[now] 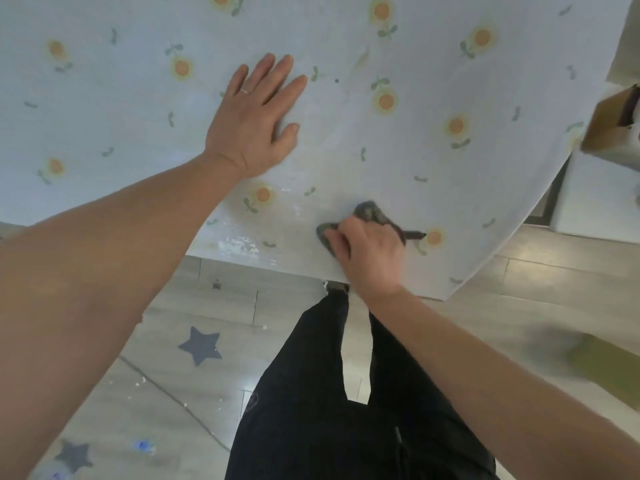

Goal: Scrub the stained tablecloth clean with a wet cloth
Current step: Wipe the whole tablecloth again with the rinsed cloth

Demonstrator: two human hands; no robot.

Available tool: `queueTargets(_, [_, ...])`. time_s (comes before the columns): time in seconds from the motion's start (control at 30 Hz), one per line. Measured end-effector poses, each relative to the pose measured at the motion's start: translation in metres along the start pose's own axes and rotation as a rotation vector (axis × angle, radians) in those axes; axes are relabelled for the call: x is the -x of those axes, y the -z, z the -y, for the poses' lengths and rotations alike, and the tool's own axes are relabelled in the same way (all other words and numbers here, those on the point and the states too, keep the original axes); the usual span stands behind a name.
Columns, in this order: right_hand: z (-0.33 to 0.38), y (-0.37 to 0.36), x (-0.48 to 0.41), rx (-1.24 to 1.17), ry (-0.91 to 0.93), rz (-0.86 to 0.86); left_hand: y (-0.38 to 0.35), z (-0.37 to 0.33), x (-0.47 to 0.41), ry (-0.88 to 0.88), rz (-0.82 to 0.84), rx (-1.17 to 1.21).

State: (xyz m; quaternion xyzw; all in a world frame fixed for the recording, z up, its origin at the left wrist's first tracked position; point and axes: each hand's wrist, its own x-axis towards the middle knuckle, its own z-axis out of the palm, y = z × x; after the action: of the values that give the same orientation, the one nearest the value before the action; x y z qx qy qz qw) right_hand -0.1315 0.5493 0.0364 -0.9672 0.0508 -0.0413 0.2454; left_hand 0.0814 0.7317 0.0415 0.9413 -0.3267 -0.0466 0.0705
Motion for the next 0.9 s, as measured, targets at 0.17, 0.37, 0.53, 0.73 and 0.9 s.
queueTargets(0.17, [-0.003, 0.006, 0.049, 0.094, 0.285, 0.168, 0.0, -0.003, 0.002, 0.059, -0.042, 0.026])
queueTargets(0.37, [-0.055, 0.041, 0.008, 0.097, -0.077, 0.007, 0.0, -0.003, 0.003, 0.126, -0.068, 0.034])
queueTargets(0.53, [0.049, -0.016, -0.008, 0.074, 0.158, 0.219, 0.0, -0.001, 0.001, 0.111, -0.067, 0.031])
queueTargets(0.73, [0.03, -0.027, -0.017, 0.011, 0.727, 0.304, -0.002, -0.001, 0.003, 0.103, -0.069, 0.046])
queueTargets(0.9, [-0.068, 0.04, -0.11, 0.246, 0.128, 0.081, -0.006, 0.003, 0.004, 0.132, -0.093, 0.084])
